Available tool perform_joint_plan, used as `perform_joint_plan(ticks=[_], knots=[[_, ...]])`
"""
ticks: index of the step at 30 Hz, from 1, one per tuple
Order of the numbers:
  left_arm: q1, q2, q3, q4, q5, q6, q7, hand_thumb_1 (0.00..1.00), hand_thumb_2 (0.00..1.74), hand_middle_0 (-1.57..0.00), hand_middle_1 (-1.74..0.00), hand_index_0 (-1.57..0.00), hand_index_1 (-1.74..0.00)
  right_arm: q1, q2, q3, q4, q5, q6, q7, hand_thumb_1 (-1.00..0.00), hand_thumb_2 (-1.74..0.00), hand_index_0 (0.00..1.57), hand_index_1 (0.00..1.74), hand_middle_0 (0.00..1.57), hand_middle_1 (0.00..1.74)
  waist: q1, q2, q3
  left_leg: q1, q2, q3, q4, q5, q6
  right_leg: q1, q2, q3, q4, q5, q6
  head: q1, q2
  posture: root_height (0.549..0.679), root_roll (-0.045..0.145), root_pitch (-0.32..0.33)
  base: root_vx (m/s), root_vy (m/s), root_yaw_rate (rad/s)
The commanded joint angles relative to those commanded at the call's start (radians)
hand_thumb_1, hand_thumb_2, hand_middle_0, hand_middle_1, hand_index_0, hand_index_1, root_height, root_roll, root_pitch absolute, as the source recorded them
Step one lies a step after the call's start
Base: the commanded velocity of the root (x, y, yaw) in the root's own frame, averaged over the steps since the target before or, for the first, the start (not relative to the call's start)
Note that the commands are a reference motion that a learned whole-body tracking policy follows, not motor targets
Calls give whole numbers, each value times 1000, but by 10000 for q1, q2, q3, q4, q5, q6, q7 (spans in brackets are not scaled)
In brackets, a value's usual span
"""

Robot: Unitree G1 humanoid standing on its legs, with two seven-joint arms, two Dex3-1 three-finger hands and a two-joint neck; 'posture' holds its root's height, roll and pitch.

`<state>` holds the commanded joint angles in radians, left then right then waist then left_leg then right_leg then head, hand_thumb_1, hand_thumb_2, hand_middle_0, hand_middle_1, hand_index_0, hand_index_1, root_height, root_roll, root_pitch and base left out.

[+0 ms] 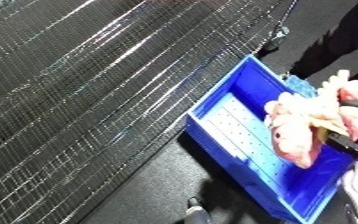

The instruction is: Pick up the object and place it into the box

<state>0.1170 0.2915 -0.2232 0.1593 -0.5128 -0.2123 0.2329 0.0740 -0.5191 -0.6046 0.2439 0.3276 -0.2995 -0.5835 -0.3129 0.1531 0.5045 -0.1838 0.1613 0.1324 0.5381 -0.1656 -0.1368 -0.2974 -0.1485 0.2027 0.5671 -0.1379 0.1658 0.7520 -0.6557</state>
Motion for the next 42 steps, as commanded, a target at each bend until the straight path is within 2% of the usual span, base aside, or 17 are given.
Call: perform_joint_plan(ticks=[4,9,22,28,31,37,42], knots=[[40,98,-5,71,31,-36,-88,1000,1740,-1570,-1740,-1570,-1740,-134,-148,-145,759,480,-136,13,-250,-435,393,435,393,435,30,122,-45,40,-16,49,-138,42,-17,31,-11,-10,-97,13,-2,3,180,639,94,-180,-2,3,-12],[181,157,69,78,40,-37,-145,1000,1740,-1570,-1740,-1570,-1740,-185,-197,-212,1092,723,-198,24,0,0,0,0,0,0,136,189,-82,62,-9,59,-249,89,-33,59,-18,-35,-160,-12,8,13,179,640,94,-174,-2,-8,4],[386,186,177,3,61,53,-220,1000,1740,-1570,-1740,-1570,-1740,-239,-148,-55,1130,990,-294,173,0,0,0,0,0,0,480,184,-171,107,3,14,-417,184,-31,77,5,-124,-173,-112,22,130,219,642,93,-163,8,-17,22],[475,152,317,-78,60,117,-193,1000,1740,-1570,-1740,-1570,-1740,-213,-90,317,552,617,-145,363,0,0,0,0,0,0,668,120,-149,59,17,-58,-419,230,-31,71,27,-153,-137,-159,10,-116,451,642,92,-161,5,-20,36],[547,135,400,-140,75,158,-175,1000,1740,-1570,-1740,-1570,-1740,-224,0,534,80,340,-49,444,0,0,0,0,0,0,775,78,-157,28,23,-100,-437,264,-37,58,38,-185,-104,-176,8,-312,778,642,91,-160,5,-22,65],[759,81,643,-320,-30,324,-193,1000,1740,-1570,-1740,-1570,-1740,-208,149,1341,-1186,-92,284,1182,0,0,0,0,0,0,1099,-78,-183,-80,5,-270,-383,319,-50,39,66,-248,22,-253,-15,-838,1087,642,90,-159,-3,-23,86],[855,40,813,-376,-79,467,-173,1000,1740,-1570,-1740,-1570,-1740,-328,172,2124,-2122,-140,520,1945,0,0,0,0,0,0,1447,-258,-220,-226,-6,-449,-282,354,-75,27,80,-336,178,-319,-28,-1406,1087,642,85,-160,-9,-24,140]])
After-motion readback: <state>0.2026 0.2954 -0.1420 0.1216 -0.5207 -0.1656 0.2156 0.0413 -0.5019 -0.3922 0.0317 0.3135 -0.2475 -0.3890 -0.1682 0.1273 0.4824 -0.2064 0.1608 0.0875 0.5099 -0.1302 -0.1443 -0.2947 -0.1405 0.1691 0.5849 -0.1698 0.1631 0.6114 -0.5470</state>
